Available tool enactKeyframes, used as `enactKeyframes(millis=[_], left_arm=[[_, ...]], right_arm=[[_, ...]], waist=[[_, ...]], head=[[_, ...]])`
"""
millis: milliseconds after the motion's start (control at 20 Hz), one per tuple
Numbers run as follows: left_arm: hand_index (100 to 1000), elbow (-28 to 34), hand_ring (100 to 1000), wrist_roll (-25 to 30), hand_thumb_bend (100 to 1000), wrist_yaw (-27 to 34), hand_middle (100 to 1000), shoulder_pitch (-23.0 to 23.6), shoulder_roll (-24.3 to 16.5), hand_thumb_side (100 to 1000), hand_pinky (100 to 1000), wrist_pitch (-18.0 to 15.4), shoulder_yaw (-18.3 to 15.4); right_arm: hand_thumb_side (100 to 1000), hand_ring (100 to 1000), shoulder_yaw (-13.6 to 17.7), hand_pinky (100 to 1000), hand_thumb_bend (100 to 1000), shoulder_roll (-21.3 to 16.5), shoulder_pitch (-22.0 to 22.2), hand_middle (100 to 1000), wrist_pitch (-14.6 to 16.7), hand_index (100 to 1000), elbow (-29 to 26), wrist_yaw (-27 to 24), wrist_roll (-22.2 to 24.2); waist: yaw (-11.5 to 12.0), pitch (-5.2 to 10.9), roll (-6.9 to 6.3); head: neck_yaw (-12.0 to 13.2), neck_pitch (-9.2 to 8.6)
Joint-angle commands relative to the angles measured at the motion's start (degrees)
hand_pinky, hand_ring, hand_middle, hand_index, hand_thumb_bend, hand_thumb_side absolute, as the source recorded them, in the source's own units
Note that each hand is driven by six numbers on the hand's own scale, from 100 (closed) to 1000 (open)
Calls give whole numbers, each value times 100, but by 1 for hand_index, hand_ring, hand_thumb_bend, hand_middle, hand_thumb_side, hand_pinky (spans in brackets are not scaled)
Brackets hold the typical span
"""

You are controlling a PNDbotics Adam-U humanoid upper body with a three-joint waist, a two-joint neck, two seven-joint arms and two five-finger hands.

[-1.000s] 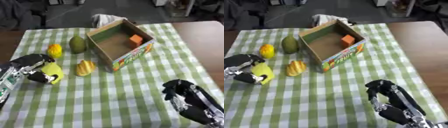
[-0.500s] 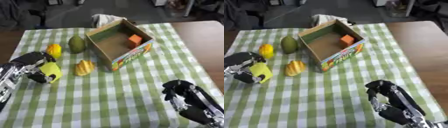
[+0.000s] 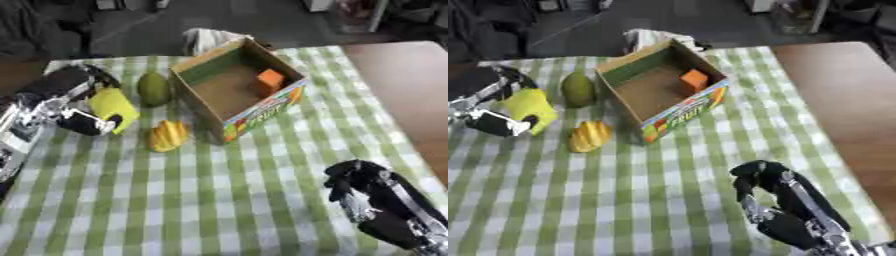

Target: Pick up objects on the table and place them in the box.

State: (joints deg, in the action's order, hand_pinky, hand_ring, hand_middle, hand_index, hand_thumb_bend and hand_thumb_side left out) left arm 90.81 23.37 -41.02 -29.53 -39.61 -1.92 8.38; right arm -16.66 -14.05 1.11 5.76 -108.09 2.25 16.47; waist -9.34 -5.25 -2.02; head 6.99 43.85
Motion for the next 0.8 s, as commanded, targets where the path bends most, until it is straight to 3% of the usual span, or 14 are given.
enactKeyframes(millis=[50,400,800], left_arm=[[795,-189,507,167,173,47,625,-540,-75,222,528,-174,248],[801,-1229,519,217,240,-486,641,-1747,637,235,546,-747,820],[810,-1990,539,-17,218,-931,655,-2020,1318,241,570,-1262,1112]], right_arm=[[318,465,-11,694,100,-74,-14,524,16,691,-65,8,41],[322,466,-81,694,100,-41,-55,524,8,690,-65,-42,110],[325,466,-149,694,100,-23,-99,524,0,690,-67,-86,192]], waist=[[-36,65,8],[-193,42,41],[-355,-5,61]], head=[[9,27],[26,27],[71,27]])
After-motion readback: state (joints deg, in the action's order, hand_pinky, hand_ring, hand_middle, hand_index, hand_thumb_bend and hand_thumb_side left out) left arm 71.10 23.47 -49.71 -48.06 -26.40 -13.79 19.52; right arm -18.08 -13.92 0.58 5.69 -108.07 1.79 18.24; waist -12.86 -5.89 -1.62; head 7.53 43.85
